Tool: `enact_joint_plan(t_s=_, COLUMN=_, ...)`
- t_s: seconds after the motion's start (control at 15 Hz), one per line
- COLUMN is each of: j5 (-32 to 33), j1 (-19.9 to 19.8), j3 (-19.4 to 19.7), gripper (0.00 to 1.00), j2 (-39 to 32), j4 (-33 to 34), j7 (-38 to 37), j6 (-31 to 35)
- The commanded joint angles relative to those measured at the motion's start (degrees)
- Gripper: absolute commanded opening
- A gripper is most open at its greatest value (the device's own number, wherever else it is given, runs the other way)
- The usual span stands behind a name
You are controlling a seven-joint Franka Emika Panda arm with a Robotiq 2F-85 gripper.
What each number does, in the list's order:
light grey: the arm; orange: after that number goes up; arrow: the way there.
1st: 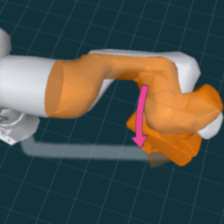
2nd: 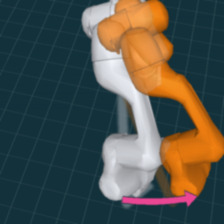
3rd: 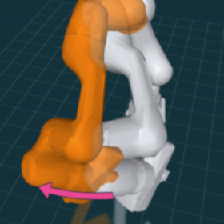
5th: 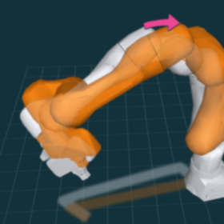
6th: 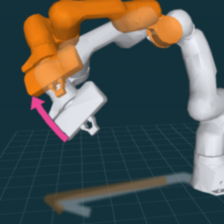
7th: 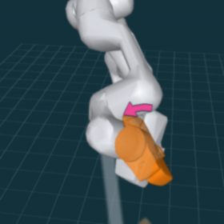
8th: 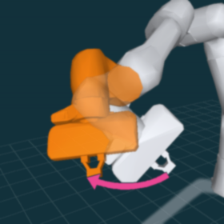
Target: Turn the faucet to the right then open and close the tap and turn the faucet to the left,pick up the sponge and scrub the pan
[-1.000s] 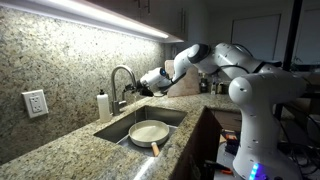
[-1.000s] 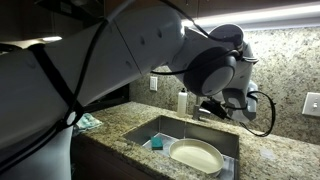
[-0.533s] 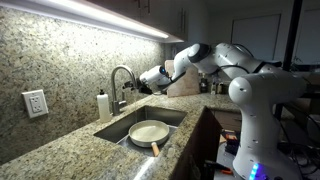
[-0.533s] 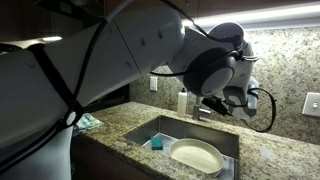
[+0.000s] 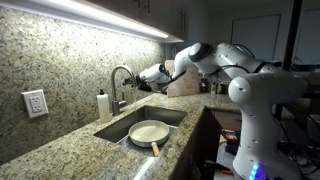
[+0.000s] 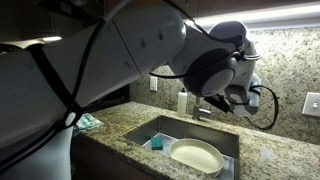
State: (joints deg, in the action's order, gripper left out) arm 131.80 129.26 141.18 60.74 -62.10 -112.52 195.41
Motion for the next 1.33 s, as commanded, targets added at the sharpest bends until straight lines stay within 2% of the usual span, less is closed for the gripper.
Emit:
enact_joint_plan(t_s=0.0, j5=-0.13, j1=-0.98, j3=-0.4, gripper=1.0, j2=-0.3, j4=-1.1, j7=-0.48, j6=-1.64)
enact_joint_plan(t_s=1.27, j5=-0.93, j1=1.55, j3=5.07, gripper=1.0, j2=-0.26, j4=-1.98, j7=-2.09, j6=-0.65)
